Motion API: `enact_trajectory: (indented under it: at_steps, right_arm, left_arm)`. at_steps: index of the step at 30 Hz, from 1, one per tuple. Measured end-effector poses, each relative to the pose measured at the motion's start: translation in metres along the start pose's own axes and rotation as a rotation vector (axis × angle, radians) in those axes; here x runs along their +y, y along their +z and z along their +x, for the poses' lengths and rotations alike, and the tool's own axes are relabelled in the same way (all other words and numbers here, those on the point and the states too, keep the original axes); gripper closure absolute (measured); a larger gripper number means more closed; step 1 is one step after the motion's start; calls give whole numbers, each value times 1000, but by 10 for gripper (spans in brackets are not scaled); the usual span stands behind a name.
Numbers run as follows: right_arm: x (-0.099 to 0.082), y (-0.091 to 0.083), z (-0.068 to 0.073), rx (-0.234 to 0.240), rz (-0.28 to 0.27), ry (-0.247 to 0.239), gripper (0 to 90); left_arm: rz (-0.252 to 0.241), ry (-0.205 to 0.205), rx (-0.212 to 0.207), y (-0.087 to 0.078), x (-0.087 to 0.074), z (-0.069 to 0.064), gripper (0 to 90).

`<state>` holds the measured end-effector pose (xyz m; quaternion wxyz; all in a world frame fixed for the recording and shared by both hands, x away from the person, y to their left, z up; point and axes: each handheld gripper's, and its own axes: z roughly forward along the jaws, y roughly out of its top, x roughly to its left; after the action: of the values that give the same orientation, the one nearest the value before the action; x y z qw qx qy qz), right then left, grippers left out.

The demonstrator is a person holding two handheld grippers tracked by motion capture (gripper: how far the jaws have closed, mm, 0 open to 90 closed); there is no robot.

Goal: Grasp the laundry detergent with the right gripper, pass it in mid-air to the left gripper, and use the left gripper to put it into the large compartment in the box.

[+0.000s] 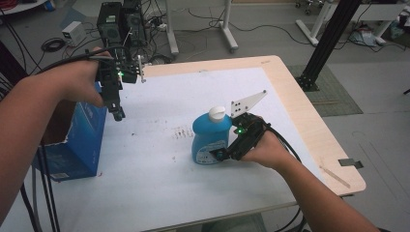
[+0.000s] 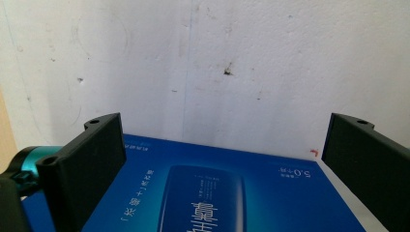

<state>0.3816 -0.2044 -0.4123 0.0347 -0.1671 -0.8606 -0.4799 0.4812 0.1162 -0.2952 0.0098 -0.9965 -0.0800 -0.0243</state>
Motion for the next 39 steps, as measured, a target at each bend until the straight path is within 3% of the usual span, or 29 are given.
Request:
enact_trajectory:
  at_steps: [7,9,12,22,28,39]
  right_arm:
    - [1,2,0,15,-28,-14,67]
    - [1,2,-1,19,-39,-21,142]
    - [1,0,-1,24,-60,-20,152]
    - [1,2,0,22,-56,-34,172]
    - [1,2,1,37,-60,-47,255]
    - [1,2,1,39,-58,-58,276]
  left_arm:
    - [2,-2,0,0,-1,0,17]
    - [1,-1,1,1,-1,0,17]
    - [6,3,1,1,-1,0,17]
    - [7,0,0,2,-1,0,17]
    - [9,0,2,1,-2,0,17]
    - [10,-2,1,1,-2,0,17]
